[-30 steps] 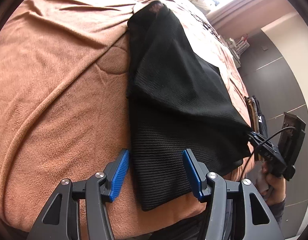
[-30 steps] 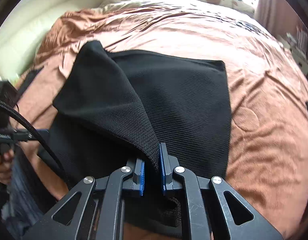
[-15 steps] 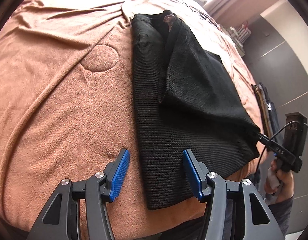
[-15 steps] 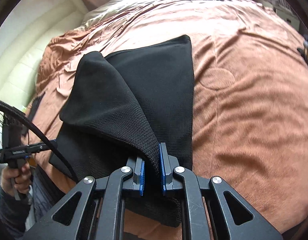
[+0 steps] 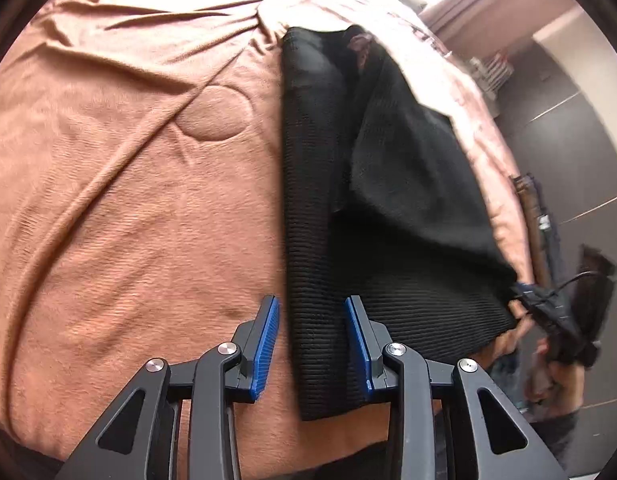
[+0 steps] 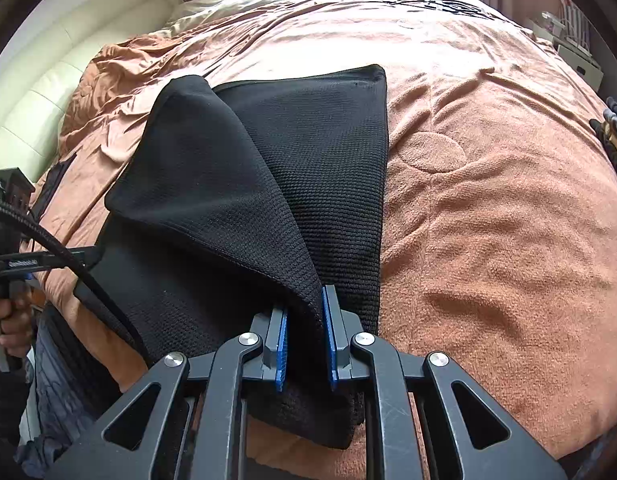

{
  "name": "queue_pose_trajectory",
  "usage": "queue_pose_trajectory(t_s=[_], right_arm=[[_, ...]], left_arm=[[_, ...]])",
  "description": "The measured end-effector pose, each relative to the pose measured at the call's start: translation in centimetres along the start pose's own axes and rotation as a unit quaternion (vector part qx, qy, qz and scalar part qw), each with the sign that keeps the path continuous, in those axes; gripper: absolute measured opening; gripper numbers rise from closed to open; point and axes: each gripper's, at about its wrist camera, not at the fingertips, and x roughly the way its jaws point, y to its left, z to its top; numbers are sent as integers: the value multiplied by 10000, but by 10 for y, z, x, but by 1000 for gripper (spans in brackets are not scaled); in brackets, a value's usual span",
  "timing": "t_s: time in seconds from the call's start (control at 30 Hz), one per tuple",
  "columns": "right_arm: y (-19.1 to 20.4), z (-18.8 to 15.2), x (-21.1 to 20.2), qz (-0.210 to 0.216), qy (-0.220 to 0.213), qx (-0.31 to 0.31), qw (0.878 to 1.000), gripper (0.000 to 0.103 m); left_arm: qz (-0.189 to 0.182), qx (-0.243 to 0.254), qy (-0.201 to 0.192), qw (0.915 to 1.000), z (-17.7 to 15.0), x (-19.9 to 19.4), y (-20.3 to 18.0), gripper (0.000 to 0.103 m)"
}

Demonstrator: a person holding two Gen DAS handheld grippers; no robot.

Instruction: Fold small clothes

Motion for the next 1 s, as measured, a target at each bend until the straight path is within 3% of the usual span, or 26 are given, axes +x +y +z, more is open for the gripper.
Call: queue_pose_trajectory(t_s=[0.2,0.27,0.33,0.53,0.67,0.87,1.0], right_arm=[[-1,5,7,-20,1,79,10000,12],[0,6,7,-15,-1,96,10000,12],[0,6,8,-1,13,120,9999,12],[3,9,10,66,66,115,9999,12],[5,12,11,-190,69,4,9998,12],[0,15,-3,-637,14,-82,9979,25],[-4,12,-17,-886,-7,16,9961,25]], left_arm=[[237,223,69,9994,0,8,-10,35],[347,248,-2,9991,-3,10,-10,14],[276,189,-21,9994,-3,9,-6,9],[158,95,-58,9998,-4,1,8,8],[23,7,-45,10000,-6,-1,15,8],[-62,47,-23,10000,-6,-2,18,9],[-158,40,10,9999,-4,-4,20,9]])
